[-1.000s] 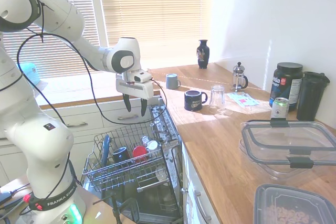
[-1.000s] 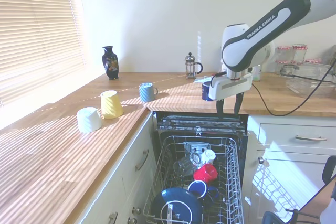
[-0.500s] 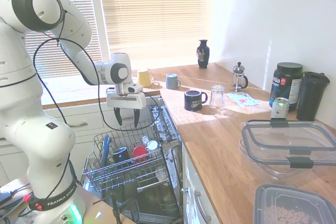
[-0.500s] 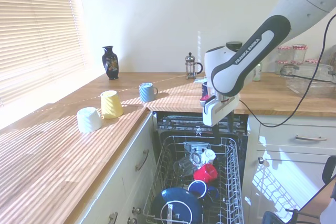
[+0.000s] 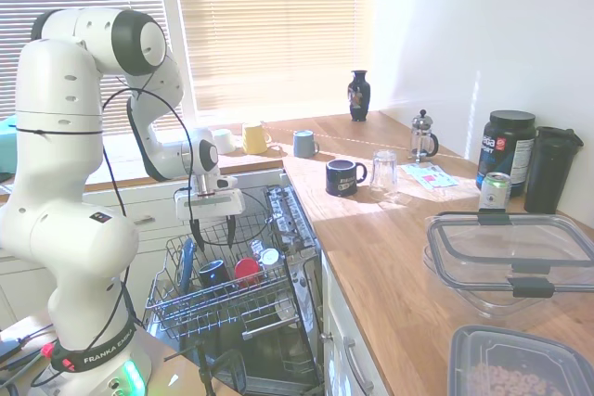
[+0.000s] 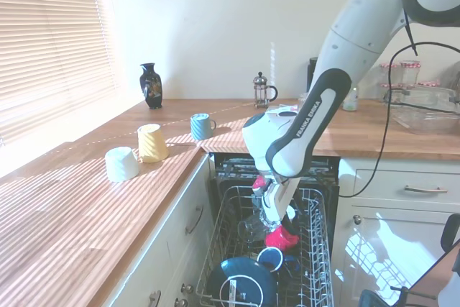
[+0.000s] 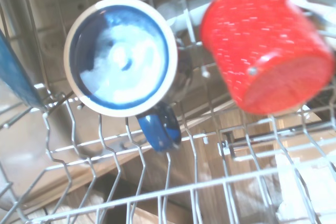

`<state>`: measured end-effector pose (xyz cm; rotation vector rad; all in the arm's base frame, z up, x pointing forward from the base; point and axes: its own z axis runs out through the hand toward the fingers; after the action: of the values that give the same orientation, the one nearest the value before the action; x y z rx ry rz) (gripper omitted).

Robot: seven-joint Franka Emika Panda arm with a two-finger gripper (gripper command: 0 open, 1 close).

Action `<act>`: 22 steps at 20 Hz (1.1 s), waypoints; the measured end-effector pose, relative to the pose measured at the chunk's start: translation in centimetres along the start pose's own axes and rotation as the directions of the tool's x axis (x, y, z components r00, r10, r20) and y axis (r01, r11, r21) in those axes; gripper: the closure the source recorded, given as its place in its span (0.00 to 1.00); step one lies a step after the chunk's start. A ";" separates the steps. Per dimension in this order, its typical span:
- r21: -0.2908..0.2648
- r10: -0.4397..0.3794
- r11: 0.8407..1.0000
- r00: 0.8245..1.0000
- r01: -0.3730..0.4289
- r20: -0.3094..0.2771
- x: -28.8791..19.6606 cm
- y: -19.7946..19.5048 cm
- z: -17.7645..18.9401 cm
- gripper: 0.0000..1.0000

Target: Move the blue mug from the dishwasher to the table

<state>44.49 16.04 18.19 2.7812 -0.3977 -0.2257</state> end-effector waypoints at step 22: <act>-0.051 -0.295 0.953 0.953 0.298 0.071 0.3 -7.2 10.1 0.00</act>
<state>44.53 19.50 6.26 2.7673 0.0170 -0.3889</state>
